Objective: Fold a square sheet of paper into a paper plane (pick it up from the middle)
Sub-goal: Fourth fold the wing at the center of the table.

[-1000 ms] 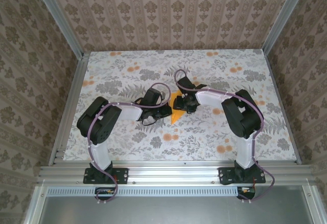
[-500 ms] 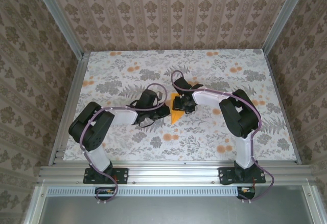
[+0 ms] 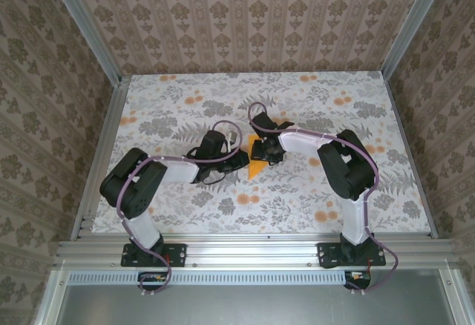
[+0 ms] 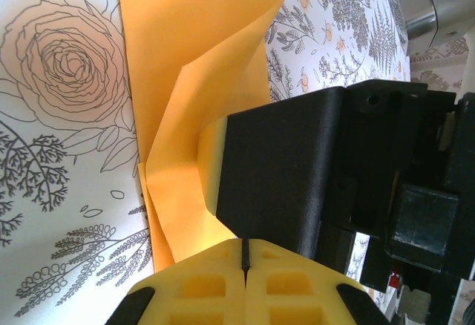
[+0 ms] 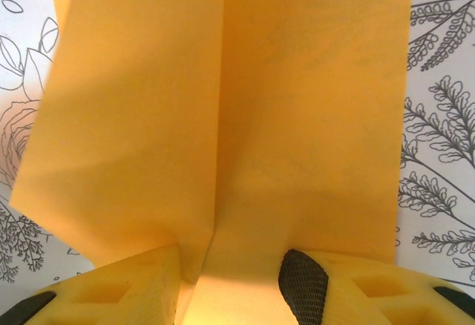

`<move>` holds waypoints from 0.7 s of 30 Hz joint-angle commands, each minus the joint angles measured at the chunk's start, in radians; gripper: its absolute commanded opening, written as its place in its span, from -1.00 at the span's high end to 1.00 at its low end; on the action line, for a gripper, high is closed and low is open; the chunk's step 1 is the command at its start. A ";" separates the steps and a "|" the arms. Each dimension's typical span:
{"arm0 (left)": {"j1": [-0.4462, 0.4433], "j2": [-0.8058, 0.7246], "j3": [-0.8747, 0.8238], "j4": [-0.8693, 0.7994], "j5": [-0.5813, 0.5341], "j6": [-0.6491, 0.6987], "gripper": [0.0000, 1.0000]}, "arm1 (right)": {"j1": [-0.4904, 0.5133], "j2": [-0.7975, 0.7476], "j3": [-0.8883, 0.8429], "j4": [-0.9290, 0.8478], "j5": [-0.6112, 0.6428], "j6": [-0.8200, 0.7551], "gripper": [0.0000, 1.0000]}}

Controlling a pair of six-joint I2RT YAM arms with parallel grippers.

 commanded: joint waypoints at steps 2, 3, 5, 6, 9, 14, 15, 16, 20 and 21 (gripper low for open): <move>-0.015 0.032 0.005 0.001 0.038 0.009 0.90 | -0.021 0.180 -0.092 -0.155 0.099 0.015 0.03; -0.014 0.036 0.007 -0.009 0.039 0.012 0.91 | -0.021 0.180 -0.091 -0.155 0.098 0.014 0.03; -0.016 0.044 0.011 -0.023 0.042 0.016 0.92 | -0.021 0.182 -0.089 -0.156 0.097 0.013 0.03; -0.016 0.047 0.012 -0.024 0.044 0.018 0.93 | -0.021 0.181 -0.089 -0.155 0.097 0.012 0.03; -0.020 0.060 0.025 -0.054 0.055 0.031 0.94 | -0.021 0.180 -0.089 -0.155 0.094 0.010 0.03; -0.025 0.069 0.039 -0.108 0.037 0.047 0.95 | -0.021 0.182 -0.088 -0.153 0.094 0.009 0.02; -0.025 0.069 0.042 -0.122 0.028 0.051 0.95 | -0.021 0.182 -0.088 -0.154 0.094 0.009 0.02; -0.025 0.069 0.044 -0.138 0.021 0.056 0.95 | -0.021 0.182 -0.088 -0.154 0.095 0.009 0.03; -0.027 0.069 0.052 -0.177 -0.002 0.067 0.96 | -0.021 0.183 -0.088 -0.157 0.100 0.010 0.02; -0.028 0.069 0.053 -0.182 -0.004 0.070 0.96 | -0.021 0.185 -0.088 -0.158 0.101 0.012 0.02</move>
